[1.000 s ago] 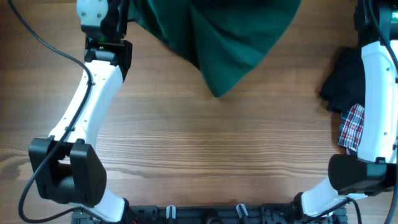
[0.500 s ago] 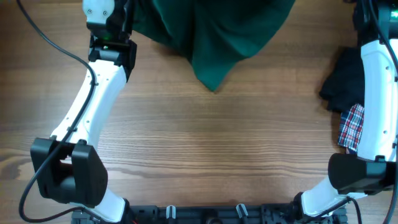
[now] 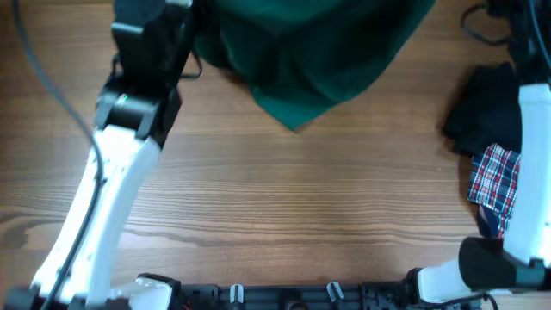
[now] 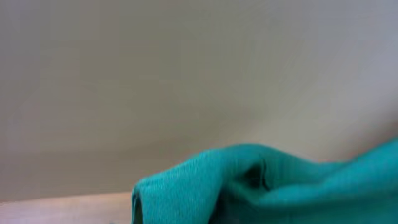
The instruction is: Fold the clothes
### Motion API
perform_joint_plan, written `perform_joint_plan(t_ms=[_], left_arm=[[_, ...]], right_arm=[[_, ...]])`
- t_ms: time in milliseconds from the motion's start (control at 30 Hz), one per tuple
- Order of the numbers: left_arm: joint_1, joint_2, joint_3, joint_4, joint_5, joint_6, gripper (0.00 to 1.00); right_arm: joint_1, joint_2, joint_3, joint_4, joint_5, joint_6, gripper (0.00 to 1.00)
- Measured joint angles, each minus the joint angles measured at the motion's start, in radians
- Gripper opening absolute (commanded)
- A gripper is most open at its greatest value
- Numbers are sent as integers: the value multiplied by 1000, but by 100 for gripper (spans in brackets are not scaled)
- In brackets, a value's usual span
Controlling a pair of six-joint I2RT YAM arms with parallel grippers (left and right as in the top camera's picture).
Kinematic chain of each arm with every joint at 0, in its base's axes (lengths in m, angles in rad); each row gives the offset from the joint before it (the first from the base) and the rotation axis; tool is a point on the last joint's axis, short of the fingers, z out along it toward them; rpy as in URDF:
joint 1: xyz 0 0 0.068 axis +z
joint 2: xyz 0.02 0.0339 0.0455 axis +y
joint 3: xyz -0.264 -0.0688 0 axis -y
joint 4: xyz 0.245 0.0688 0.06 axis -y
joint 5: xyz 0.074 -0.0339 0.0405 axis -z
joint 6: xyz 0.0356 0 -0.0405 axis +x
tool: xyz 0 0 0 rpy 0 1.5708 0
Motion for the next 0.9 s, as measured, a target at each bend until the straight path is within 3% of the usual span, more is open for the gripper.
perform_joint_plan(t_ms=[533, 900], left_arm=[[-106, -466, 0, -433, -4, 8, 4], [-150, -624, 0, -544, -33, 8, 4]], right_arm=[[0, -333, 1, -328, 38, -26, 4], [0, -463, 5, -433, 57, -26, 4]])
